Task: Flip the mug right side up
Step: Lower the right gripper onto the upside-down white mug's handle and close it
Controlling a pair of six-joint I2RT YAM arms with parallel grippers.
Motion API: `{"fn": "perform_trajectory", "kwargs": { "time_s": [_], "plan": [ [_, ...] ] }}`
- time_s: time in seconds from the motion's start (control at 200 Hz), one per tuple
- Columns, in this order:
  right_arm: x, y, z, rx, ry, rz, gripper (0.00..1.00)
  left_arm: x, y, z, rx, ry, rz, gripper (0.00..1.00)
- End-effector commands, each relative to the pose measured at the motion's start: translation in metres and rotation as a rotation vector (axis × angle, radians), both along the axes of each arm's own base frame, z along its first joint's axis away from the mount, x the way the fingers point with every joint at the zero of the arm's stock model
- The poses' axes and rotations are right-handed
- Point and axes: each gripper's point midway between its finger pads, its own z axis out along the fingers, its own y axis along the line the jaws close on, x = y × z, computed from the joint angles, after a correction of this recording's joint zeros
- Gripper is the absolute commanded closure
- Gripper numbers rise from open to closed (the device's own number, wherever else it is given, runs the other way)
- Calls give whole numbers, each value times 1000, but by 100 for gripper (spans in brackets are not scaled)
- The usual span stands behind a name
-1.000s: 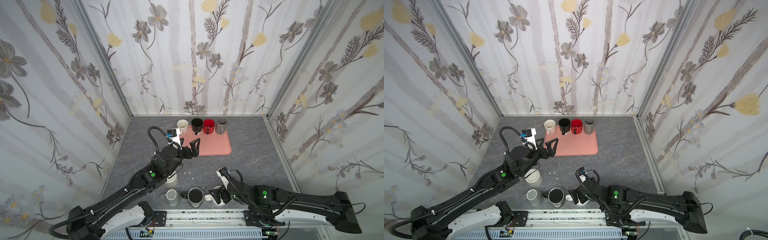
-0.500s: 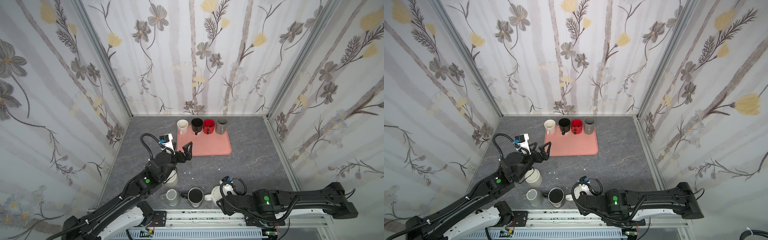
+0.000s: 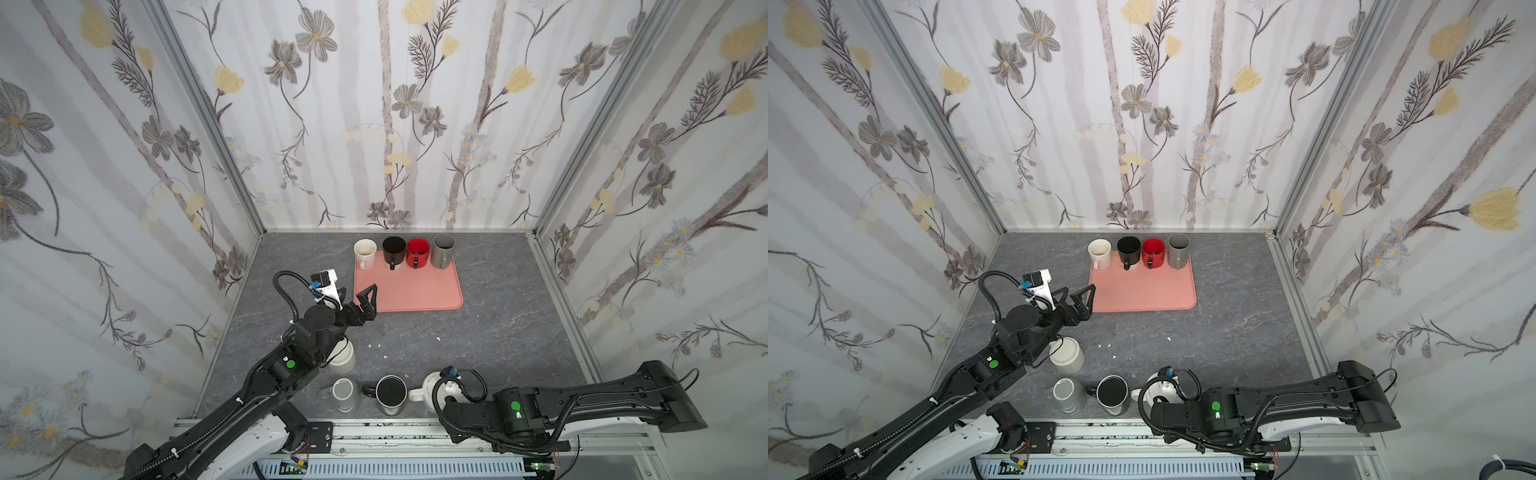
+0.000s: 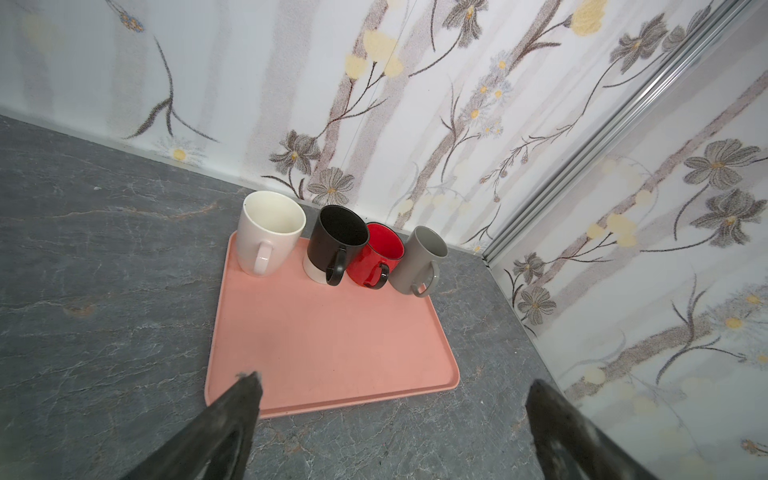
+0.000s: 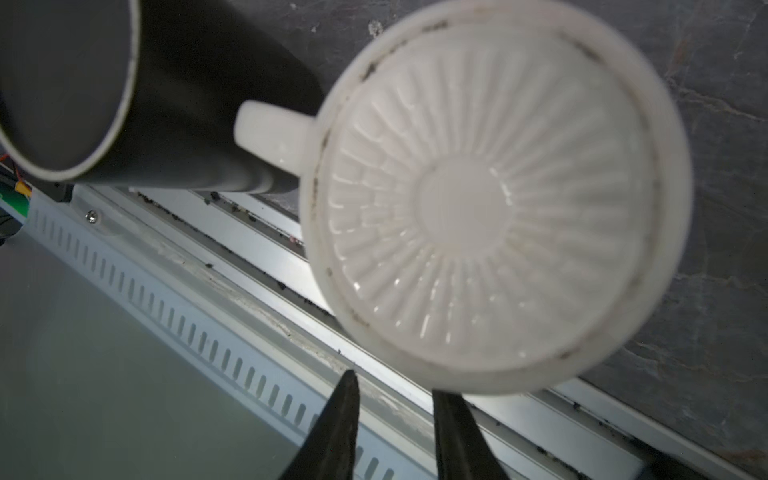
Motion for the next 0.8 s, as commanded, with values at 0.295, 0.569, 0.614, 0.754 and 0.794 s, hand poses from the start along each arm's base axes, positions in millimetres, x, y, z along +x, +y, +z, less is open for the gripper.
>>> {"fn": "perform_trajectory", "kwargs": {
  "time_s": [0.295, 0.569, 0.614, 0.754, 0.794],
  "plan": [
    [98, -5, 7, 143, -151, -167, 66, 3, -4, -2, -55, 20, -25, 0],
    [121, -9, 33, 234, -191, -208, 38, 7, -6, -7, -50, 42, -30, 0],
    [118, -6, 40, 253, -185, -201, 33, 8, -6, -5, -52, 42, -27, 0],
    [96, 26, 58, 305, -198, -147, 16, 10, -8, -4, -45, 43, -36, 0],
    [89, 35, 56, 306, -188, -136, 12, 11, -9, -5, -46, 46, -37, 0]
  ]
}}
